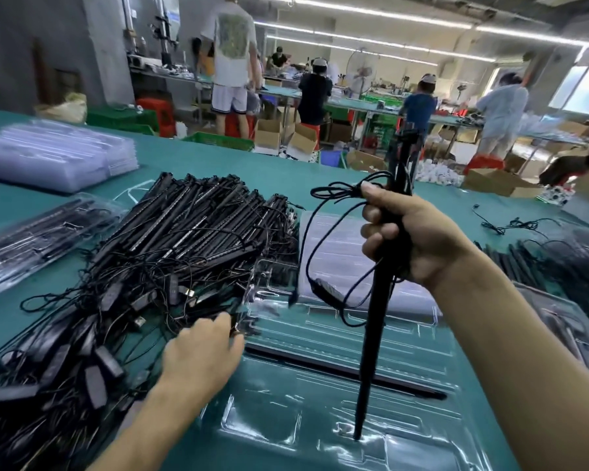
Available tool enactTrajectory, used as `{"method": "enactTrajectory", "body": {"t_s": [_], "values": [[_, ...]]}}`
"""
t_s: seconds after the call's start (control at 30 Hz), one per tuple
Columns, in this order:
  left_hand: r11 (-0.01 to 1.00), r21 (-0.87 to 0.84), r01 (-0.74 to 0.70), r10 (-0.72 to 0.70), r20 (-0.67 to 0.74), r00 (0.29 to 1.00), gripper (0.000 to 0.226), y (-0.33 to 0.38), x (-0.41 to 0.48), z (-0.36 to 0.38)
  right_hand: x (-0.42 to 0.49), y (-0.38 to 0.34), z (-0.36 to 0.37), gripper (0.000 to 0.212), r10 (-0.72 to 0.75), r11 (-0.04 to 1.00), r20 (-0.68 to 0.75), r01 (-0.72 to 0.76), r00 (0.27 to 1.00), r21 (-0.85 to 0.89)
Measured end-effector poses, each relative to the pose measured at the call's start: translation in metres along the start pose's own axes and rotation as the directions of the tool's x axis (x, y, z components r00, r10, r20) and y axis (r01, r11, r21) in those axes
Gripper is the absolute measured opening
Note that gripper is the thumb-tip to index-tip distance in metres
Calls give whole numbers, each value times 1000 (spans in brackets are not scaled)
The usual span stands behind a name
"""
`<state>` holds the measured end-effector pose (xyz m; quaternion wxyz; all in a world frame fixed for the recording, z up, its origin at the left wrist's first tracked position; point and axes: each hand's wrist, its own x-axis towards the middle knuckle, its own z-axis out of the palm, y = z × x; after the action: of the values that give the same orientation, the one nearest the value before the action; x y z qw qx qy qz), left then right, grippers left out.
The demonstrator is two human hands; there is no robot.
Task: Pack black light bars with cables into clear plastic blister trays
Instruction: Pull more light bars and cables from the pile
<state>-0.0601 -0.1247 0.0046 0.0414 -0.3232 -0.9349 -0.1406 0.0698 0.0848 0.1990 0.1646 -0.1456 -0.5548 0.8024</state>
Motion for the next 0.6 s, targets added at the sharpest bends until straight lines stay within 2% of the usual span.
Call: {"method": "enactTrajectory", "body": {"t_s": [0.07,0.2,0.37,0.43,0.47,0.5,0.53,0.57,0.6], "values": [[1000,1,29,-29,49,998,27,2,-1,2,-2,3,-2,18,7,1000,-14,-7,1000,-4],[998,-54,17,-15,52,999,28,14,-1,12,-5,6,-3,14,38,999,-25,-38,999,-12],[950,-308,-58,94,105,990,35,23,0,24,3,11,21,21,96,995,-43,-95,994,17],[871,-491,-16,63,79,995,37,20,2,20,11,17,41,24,120,992,-35,-118,992,53],[780,-625,30,-5,42,999,35,16,4,15,16,22,53,25,138,985,-22,-135,990,105],[620,-780,84,-113,17,993,33,9,7,8,22,29,65,25,163,973,-8,-159,987,168],[373,-917,139,-221,58,974,34,3,10,0,28,38,76,25,194,954,6,-190,981,233],[78,-980,186,-258,160,953,39,-4,12,-10,34,50,87,25,227,932,18,-223,974,286],[-178,-956,233,-205,268,941,49,-11,15,-19,39,64,98,21,259,914,19,-252,966,317]]}}
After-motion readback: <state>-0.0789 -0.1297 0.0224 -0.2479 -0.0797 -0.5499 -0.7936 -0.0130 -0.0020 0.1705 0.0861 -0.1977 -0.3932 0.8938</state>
